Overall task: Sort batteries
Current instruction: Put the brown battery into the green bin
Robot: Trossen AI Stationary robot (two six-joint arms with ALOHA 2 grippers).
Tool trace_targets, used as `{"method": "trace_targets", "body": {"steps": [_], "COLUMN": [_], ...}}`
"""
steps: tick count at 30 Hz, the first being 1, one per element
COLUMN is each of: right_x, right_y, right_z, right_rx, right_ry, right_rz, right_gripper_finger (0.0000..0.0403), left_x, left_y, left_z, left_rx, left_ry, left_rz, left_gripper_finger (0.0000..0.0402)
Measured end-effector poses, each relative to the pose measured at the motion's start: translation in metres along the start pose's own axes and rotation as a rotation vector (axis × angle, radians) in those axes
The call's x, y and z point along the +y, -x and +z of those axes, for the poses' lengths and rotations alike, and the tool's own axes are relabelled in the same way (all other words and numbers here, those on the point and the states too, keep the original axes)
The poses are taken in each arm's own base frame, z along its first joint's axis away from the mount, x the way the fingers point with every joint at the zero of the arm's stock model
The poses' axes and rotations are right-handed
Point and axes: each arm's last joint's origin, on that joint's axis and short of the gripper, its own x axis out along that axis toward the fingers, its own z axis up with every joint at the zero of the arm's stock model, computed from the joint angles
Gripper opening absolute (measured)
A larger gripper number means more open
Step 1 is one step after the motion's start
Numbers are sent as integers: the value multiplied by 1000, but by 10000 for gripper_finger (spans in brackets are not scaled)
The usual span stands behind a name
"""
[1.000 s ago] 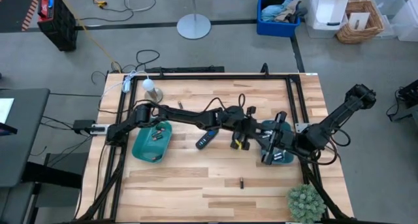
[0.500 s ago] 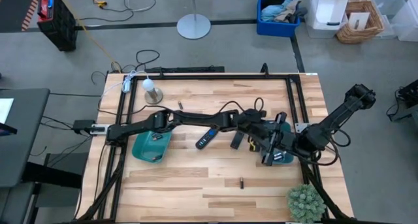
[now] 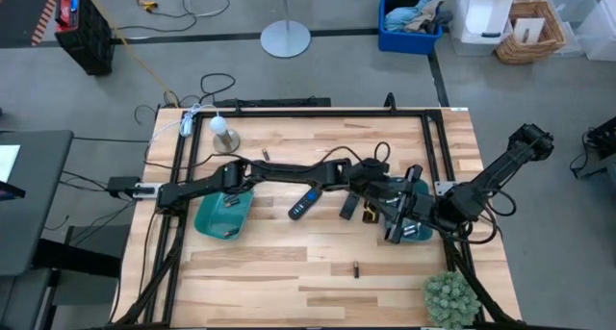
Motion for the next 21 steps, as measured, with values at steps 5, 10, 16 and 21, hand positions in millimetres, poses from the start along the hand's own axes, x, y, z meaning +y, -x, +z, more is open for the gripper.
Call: {"method": "trace_targets", "body": {"steps": [5, 10, 16, 21], "right_x": [0, 0, 4, 5], "right_y": [0, 1, 5, 7], "right_z": [0, 1, 2, 2], "right_rx": [-1, -2, -7, -8], "right_ry": [3, 16, 51, 50], "right_rz": [-1, 0, 25, 34], "right_gripper_finger": [172, 172, 172, 172], "left_x": [8, 7, -12, -26], "left_y": [28, 54, 70, 102], "left_z": [27, 50, 57, 37], "left_rx": [-21, -13, -3, -37], "left_ry": [-10, -52, -87, -61], "left_rz": [-24, -32, -68, 16], "left_gripper_finger": [137, 61, 5, 1]}}
